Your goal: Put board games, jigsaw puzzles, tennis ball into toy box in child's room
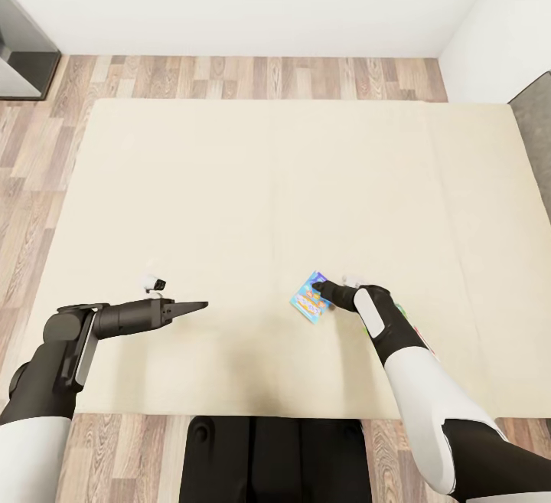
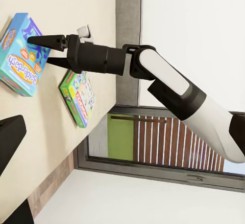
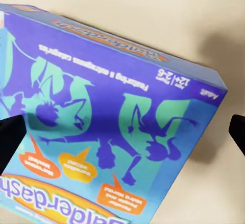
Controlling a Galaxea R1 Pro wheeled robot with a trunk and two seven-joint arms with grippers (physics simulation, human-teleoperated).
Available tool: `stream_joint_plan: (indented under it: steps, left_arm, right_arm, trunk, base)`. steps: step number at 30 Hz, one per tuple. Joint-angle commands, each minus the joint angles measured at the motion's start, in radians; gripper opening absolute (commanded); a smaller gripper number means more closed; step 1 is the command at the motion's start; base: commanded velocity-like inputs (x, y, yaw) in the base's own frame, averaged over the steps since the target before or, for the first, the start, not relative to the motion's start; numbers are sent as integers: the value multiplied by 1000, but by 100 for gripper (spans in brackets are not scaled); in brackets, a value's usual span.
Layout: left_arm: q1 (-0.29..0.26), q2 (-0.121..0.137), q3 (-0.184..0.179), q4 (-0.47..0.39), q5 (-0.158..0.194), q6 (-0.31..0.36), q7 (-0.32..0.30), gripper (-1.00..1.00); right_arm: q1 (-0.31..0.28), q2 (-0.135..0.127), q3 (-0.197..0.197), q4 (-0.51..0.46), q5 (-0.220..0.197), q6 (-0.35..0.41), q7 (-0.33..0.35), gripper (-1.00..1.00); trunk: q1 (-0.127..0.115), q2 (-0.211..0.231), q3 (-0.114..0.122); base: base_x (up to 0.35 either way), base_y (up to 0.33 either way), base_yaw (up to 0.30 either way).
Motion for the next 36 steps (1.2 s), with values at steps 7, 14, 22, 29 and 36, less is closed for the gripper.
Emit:
stream_joint_plan:
  steps: [7,14,22,29,36]
  left_arm:
    - [0,0,0,0,-1,11,-4,100]
    - [0,0,0,0,-1,11,-4,100]
    - [0,0,0,0,-1,11,-4,100]
    - [0,0,0,0,-2,11,-4,100]
    - [0,0,0,0,-1,11,-4,100]
  right_arm:
    - [0,1,-4,-2,-10,5,-5,100]
    - [0,1,-4,-2,-10,5,-5,100]
    - [0,1,-4,-1,-10,5,-5,100]
    - [0,1,-4,-1,-10,5,-5,100]
    - [0,1,-4,-2,-10,5,-5,100]
  trunk:
    - [1,-2,-1]
    - [1,-2,-1]
    - [1,-2,-1]
    - [1,-2,-1]
    - [1,-2,-1]
  base:
    - [0,0,0]
    - [0,0,0]
    - [0,0,0]
    - [0,47,0]
    - [0,63,0]
